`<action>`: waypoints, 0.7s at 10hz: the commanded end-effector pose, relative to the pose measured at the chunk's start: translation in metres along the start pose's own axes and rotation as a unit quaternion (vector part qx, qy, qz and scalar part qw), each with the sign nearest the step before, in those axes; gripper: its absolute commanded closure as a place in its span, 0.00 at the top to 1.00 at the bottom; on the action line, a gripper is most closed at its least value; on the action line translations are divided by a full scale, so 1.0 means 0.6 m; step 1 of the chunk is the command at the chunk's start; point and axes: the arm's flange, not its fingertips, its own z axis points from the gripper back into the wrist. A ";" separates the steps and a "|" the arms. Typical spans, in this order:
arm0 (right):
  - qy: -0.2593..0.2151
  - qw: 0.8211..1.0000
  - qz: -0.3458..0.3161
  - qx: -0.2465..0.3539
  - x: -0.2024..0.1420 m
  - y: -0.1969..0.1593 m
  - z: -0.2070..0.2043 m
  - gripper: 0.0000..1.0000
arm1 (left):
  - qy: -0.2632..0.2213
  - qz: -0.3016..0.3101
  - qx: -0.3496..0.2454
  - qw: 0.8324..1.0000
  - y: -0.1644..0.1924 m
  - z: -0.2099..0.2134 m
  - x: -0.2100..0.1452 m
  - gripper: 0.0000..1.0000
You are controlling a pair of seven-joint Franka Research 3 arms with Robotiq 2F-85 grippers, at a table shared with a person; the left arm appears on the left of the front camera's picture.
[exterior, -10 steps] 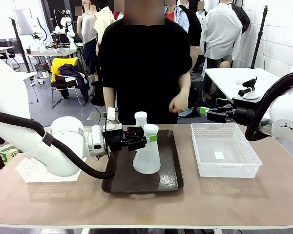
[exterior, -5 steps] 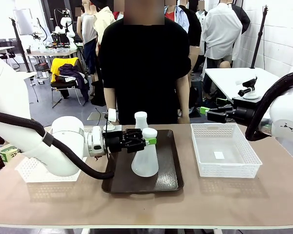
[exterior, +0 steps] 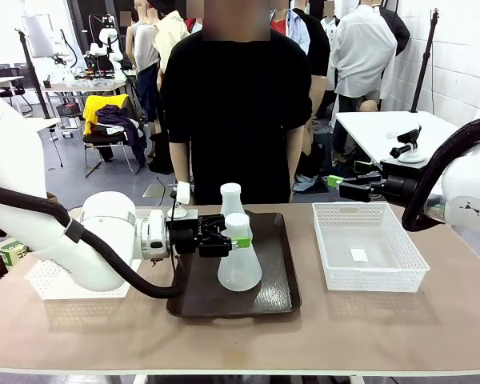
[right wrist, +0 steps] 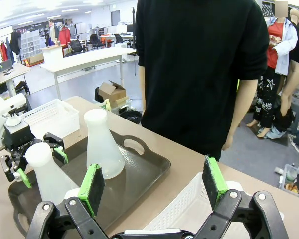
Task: Prepare the laboratory tools.
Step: Place the picked Big flask upright in the Handle tray as directed by the person.
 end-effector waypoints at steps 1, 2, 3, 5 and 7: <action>0.005 1.000 -0.004 -0.001 -0.002 0.002 0.004 1.00 | 0.043 0.012 0.003 0.999 -0.009 0.023 0.015 1.00; 0.005 1.000 -0.004 -0.001 -0.002 0.002 0.004 1.00 | 0.051 0.008 0.011 0.999 -0.010 0.032 0.018 1.00; 0.005 1.000 -0.004 -0.001 -0.002 0.002 0.004 1.00 | 0.057 0.004 0.022 0.998 -0.009 0.036 0.019 1.00; 0.005 1.000 -0.004 -0.001 -0.002 0.002 0.004 1.00 | 0.037 0.063 0.038 0.997 0.010 0.039 0.009 1.00; 0.005 1.000 -0.004 -0.001 -0.002 0.002 0.004 1.00 | 0.053 0.001 0.023 0.998 0.001 0.035 0.011 1.00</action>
